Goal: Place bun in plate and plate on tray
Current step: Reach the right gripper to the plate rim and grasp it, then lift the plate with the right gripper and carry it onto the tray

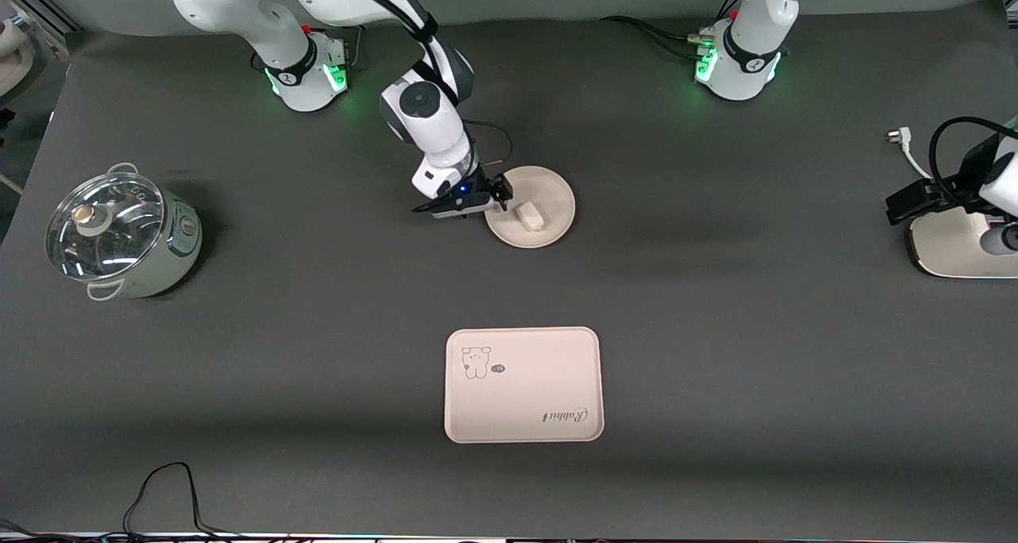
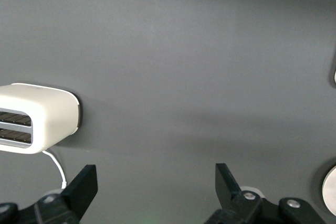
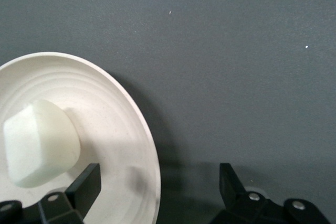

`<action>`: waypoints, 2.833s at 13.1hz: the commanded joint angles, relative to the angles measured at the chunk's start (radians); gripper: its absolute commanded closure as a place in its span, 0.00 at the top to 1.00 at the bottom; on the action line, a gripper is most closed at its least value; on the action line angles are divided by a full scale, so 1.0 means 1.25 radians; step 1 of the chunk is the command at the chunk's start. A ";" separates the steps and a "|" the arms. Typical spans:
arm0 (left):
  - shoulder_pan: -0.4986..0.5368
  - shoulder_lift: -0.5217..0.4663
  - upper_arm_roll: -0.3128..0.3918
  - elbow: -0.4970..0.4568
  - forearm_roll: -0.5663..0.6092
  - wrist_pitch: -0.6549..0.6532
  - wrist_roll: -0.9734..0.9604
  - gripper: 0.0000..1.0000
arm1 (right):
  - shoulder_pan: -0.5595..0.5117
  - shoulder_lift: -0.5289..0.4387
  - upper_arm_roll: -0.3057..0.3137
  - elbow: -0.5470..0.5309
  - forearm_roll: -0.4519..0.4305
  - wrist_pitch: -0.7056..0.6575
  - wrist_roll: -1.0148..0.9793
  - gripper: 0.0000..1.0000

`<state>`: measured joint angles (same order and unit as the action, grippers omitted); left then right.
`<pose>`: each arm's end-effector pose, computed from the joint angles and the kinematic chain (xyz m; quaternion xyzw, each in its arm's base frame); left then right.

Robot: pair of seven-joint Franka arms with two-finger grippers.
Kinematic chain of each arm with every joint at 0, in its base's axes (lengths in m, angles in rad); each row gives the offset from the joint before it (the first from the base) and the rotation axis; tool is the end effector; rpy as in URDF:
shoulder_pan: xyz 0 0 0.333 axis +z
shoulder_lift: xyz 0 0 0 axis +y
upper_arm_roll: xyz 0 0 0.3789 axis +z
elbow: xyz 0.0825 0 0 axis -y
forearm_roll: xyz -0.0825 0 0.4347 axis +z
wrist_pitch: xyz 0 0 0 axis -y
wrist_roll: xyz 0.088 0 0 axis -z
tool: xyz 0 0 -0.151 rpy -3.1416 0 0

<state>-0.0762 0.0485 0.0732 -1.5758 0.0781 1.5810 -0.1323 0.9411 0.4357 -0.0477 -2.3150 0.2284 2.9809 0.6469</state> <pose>0.6207 0.0088 0.6125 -0.9969 -0.0633 0.0188 0.0422 0.3851 0.4543 0.1442 -0.9930 -0.0159 -0.0679 0.0957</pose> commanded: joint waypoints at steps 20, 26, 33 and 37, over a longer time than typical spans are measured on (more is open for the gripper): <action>0.014 0.010 0.010 0.032 0.005 -0.022 0.014 1.00 | -0.075 -0.213 -0.008 0.009 0.021 -0.191 -0.006 0.00; 0.014 0.010 0.010 0.032 0.005 -0.022 0.016 1.00 | -0.082 -0.226 -0.011 0.055 0.090 -0.216 -0.023 0.00; 0.019 0.013 0.010 0.033 -0.002 -0.022 0.014 1.00 | -0.235 0.063 -0.011 0.483 0.090 -0.329 -0.082 0.00; 0.011 0.011 0.007 0.035 -0.007 -0.020 0.010 1.00 | -0.291 0.227 -0.010 0.737 0.091 -0.389 -0.082 0.00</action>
<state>-0.0562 0.0553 0.0849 -1.5595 0.0771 1.5770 -0.1317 0.5948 0.5921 -0.0640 -1.5832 0.3092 2.5330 0.5730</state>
